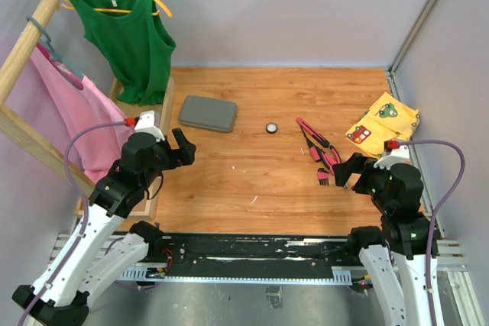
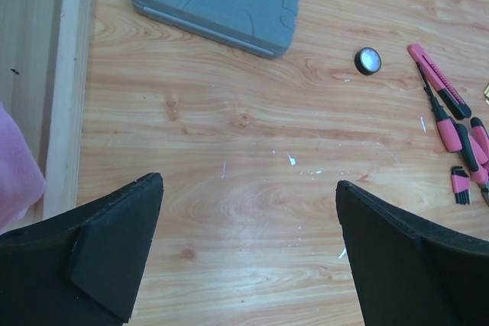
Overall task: Sort the tools into containers
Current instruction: Move the storage box to the center of the board.
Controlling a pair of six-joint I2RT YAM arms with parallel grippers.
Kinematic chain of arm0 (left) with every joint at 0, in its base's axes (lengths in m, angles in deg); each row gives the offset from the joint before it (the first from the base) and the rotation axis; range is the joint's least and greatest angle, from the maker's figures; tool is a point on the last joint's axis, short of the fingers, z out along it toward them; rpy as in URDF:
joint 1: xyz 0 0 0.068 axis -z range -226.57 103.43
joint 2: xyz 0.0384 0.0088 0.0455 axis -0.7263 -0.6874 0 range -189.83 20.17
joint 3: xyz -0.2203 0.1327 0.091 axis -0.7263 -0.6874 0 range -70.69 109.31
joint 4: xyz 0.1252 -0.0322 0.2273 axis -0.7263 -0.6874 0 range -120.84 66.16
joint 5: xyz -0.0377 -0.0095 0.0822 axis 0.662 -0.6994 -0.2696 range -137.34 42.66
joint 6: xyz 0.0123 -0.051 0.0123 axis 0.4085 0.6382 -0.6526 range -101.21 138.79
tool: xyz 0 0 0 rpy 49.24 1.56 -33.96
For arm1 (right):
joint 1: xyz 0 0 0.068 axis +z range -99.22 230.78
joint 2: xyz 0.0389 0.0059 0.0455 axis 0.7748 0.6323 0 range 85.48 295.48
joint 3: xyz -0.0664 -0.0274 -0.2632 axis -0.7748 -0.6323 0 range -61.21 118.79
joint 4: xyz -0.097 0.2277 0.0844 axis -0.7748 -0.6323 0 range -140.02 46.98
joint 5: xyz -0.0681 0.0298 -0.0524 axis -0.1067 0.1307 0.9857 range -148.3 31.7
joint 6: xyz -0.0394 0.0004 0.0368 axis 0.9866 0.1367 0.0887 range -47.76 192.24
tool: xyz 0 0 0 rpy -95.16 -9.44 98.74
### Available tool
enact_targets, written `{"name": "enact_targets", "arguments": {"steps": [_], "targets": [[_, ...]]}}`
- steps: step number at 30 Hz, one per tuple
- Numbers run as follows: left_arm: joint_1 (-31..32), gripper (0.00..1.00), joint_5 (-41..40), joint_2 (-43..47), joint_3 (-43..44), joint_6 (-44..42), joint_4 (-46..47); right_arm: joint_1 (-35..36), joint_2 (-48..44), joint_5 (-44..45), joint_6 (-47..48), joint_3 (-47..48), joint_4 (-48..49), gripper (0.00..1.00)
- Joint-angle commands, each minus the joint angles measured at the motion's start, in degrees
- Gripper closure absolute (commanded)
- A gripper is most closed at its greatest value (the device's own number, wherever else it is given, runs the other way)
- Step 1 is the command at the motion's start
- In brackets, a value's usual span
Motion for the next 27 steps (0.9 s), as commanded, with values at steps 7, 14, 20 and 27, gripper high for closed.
{"name": "enact_targets", "arguments": {"steps": [7, 14, 20, 27], "targets": [[-0.9, 0.01, 0.1, 1.4, 2.1, 0.5, 1.2, -1.4, 0.3, 3.1, -1.8, 3.0, -3.9, 0.01], [-1.0, 0.01, -1.0, 1.6, 2.4, 1.0, 1.0, -1.5, 2.8, 2.6, -3.0, 4.7, -6.0, 0.01], [-1.0, 0.01, -2.1, 1.5, 2.4, 1.3, 0.7, -1.5, 5.4, 0.7, -2.7, 4.7, -5.2, 0.01], [-1.0, 0.01, -3.4, 1.2, 2.5, 2.0, 0.2, -1.5, 7.5, 1.9, -2.6, 5.1, -4.9, 0.01]]}}
